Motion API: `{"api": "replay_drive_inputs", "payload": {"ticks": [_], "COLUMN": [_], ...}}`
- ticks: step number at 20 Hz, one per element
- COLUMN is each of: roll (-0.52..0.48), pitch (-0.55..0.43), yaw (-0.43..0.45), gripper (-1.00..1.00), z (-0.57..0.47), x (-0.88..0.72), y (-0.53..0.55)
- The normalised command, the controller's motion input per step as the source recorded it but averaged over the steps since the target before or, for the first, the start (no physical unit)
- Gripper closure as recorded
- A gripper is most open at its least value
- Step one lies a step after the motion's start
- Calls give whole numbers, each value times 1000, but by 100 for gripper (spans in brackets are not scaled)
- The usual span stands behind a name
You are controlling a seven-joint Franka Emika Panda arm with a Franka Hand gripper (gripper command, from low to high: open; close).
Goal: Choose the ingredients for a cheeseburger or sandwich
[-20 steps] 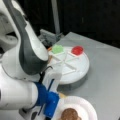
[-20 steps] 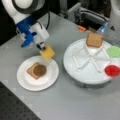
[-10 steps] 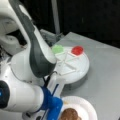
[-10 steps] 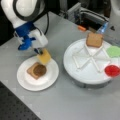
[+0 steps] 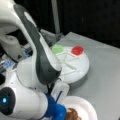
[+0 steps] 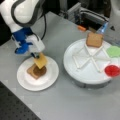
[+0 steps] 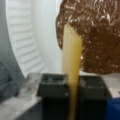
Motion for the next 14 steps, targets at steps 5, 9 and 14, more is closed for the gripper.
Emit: {"api": "replay_drive_inputs", "payload": {"ticks": [5, 9, 14], "roll": [18, 36, 42], "pitch": [92, 89, 78], "yaw": [263, 258, 242], "gripper": [100, 100, 100], "z": [6, 22, -4], "x": [391, 335, 317], "y": [-164, -124, -141]}}
